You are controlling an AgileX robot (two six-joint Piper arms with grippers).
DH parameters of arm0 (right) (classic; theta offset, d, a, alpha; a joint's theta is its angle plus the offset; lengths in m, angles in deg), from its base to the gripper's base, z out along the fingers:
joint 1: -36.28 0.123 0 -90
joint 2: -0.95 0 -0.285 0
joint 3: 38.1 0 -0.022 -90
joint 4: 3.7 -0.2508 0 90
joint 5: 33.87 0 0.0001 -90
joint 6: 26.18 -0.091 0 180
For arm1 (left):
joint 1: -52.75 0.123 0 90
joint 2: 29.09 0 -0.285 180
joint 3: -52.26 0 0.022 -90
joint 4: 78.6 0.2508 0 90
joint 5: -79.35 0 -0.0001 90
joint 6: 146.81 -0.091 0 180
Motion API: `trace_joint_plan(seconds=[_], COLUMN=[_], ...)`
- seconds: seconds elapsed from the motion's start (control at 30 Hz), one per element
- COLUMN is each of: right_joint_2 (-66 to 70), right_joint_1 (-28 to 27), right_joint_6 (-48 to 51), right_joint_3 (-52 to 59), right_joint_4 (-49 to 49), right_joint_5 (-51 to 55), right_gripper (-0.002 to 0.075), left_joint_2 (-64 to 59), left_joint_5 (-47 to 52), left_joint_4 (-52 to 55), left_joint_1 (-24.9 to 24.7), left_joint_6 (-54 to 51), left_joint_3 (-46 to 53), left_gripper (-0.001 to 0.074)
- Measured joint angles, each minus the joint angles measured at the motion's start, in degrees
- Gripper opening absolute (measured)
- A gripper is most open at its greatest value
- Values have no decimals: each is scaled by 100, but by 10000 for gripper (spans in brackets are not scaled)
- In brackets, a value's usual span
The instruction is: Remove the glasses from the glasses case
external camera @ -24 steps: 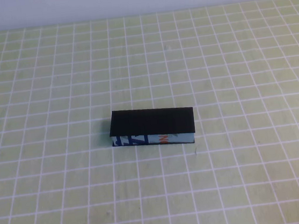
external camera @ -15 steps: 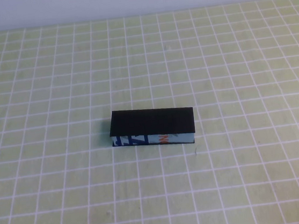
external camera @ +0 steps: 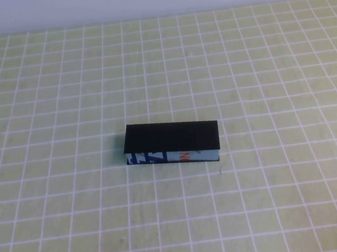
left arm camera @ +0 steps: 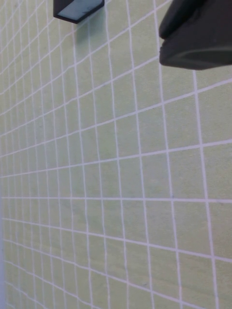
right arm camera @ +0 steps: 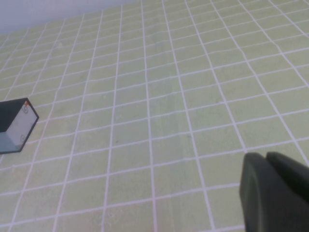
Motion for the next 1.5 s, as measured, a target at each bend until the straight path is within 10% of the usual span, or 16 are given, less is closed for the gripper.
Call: trace_joint_plan(seconds=[0.9, 1.5], right_joint_2=[0, 0], right_joint_1=[0, 0], right_joint_6=[0, 0], right_joint_3=[0, 0], right_joint_4=[0, 0], right_joint_5=[0, 0], right_gripper=[-18, -18], left_joint_2=[-124, -5497], left_joint_5=[-1162, 2275], left_joint_4=[-3750, -3753], left_joint_1=[0, 0], left_joint_6=[0, -2712], left_joint_3=[-39, -4580], left_gripper=[-4, -4])
